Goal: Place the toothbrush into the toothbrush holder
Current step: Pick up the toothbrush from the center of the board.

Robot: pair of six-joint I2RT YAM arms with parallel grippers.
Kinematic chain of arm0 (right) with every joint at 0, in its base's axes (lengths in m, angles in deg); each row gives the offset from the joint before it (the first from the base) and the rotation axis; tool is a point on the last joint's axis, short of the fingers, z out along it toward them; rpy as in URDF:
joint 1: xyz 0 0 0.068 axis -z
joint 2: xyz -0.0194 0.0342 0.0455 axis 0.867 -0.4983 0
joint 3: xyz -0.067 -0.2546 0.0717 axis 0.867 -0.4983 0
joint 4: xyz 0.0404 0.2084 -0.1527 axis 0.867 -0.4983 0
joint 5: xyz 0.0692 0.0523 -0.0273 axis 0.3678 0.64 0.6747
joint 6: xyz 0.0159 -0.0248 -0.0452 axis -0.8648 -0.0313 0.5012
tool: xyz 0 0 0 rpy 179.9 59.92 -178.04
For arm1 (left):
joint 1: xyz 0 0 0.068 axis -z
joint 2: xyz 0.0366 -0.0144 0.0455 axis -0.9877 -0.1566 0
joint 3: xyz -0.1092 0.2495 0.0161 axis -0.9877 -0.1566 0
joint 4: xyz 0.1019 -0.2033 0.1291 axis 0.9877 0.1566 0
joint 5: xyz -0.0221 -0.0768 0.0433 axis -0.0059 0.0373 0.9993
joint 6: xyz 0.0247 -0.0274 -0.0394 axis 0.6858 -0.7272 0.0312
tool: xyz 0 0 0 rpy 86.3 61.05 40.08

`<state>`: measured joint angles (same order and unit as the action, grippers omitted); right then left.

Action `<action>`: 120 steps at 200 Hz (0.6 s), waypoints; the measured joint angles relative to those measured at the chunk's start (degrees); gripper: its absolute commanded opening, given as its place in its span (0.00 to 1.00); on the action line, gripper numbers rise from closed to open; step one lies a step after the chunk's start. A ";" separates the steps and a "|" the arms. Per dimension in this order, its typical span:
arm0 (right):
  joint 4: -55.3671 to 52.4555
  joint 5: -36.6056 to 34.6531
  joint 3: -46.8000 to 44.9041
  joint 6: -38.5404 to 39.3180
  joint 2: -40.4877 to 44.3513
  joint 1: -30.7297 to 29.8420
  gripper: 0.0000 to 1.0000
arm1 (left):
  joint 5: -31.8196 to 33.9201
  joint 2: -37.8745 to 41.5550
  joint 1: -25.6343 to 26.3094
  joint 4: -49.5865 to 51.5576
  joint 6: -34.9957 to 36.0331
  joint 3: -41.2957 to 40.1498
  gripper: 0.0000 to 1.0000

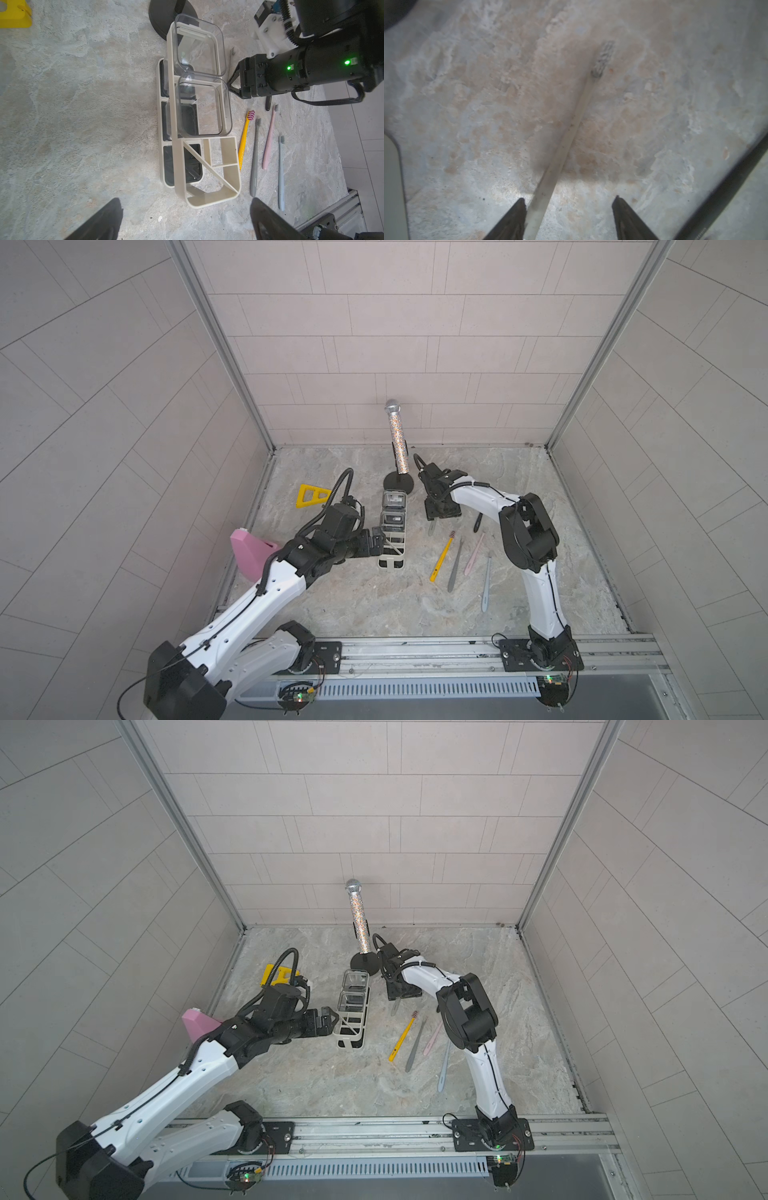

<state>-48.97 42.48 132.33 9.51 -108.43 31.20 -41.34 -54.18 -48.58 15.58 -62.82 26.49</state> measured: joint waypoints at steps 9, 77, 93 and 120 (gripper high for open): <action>-0.24 0.02 0.46 0.70 -0.83 -0.20 0.53 | 0.07 -0.07 0.00 -0.02 0.09 0.00 1.00; 6.21 3.02 -5.35 4.26 1.60 -0.42 0.27 | 0.52 -0.24 0.00 0.00 0.17 -0.09 1.00; 8.52 4.46 -9.29 4.81 3.93 -0.37 0.23 | 0.90 -0.24 0.00 0.07 0.22 -0.09 1.00; 12.13 8.11 -16.02 5.35 8.11 0.24 0.17 | 1.75 -0.31 0.00 0.35 0.63 -0.09 1.00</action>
<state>-36.84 50.59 116.31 14.86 -100.32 31.45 -39.59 -54.48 -48.58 15.93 -62.19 26.40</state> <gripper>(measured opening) 0.187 0.993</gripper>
